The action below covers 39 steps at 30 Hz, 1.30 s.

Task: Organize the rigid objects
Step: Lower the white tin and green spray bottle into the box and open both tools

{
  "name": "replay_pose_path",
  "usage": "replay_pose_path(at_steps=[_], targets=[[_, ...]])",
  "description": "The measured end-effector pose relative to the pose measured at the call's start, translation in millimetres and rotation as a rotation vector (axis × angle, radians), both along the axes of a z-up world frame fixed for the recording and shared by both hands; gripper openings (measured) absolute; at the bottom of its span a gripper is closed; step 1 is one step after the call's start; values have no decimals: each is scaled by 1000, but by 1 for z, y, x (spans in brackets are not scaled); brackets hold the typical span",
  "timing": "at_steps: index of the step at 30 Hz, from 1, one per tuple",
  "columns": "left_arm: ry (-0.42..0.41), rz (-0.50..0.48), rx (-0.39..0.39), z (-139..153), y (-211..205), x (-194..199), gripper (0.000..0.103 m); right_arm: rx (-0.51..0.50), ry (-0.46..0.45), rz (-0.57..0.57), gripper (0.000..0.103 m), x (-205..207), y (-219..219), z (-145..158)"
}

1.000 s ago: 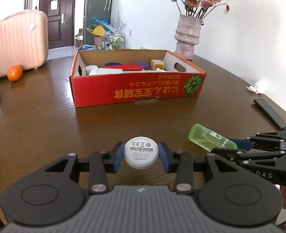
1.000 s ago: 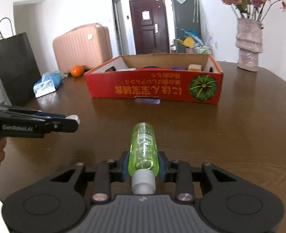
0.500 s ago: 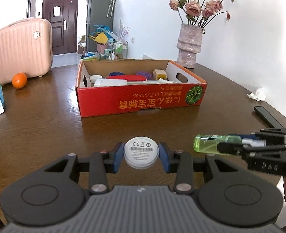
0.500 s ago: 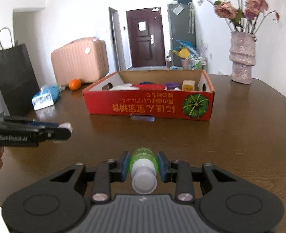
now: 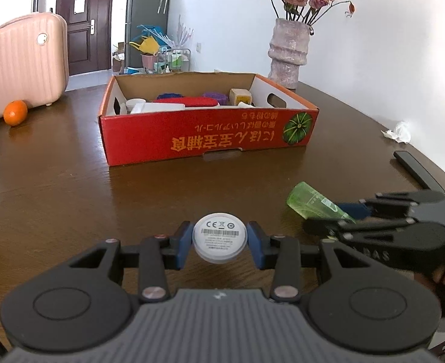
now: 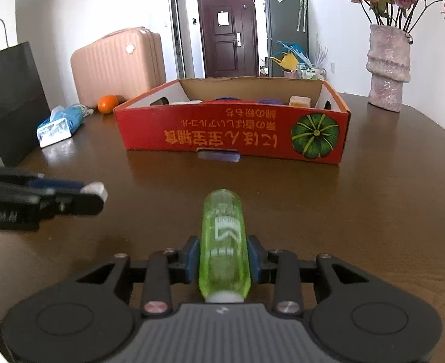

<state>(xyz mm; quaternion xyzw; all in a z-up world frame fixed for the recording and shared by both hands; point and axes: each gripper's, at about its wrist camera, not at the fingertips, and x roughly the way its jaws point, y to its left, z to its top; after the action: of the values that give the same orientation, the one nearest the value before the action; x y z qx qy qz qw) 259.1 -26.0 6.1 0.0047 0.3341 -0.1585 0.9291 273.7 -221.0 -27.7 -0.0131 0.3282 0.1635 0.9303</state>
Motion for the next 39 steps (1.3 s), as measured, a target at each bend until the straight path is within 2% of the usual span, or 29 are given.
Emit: replay_pose_path(at_steps=[8,13,15,18,22,24,27,30,33,35,37,39], targets=[[1,-14,-13,4,3,6,40,18,-24,-34,30,6,0,2],[-32,-56,-59,28,5,37,40,29,-115,-35,30,7,-11,32],[-63,-90,-86,45,4,58,40,17,-157,-13,30,19,-15,52],[-87,-105,-71,63,-4,103,40,-30,-205,27,30,53,-18,78],[-70,-61,-13,70,-13,180,40,-46,-166,35,30,130,-26,95],[-53,-15,28,68,-10,217,40,-75,-140,38,30,165,-25,93],[-10,58,79,55,3,265,40,-176,-94,43,30,213,-17,79],[6,118,159,41,13,297,40,-235,-33,54,30,250,-14,58],[67,103,156,28,21,311,41,-309,-10,42,30,268,-10,42],[80,89,167,23,20,313,41,-313,-10,48,30,271,-8,35],[86,80,147,24,23,313,52,-318,-9,45,30,273,-7,32],[83,84,136,28,27,313,54,-316,-18,36,34,274,-8,33]])
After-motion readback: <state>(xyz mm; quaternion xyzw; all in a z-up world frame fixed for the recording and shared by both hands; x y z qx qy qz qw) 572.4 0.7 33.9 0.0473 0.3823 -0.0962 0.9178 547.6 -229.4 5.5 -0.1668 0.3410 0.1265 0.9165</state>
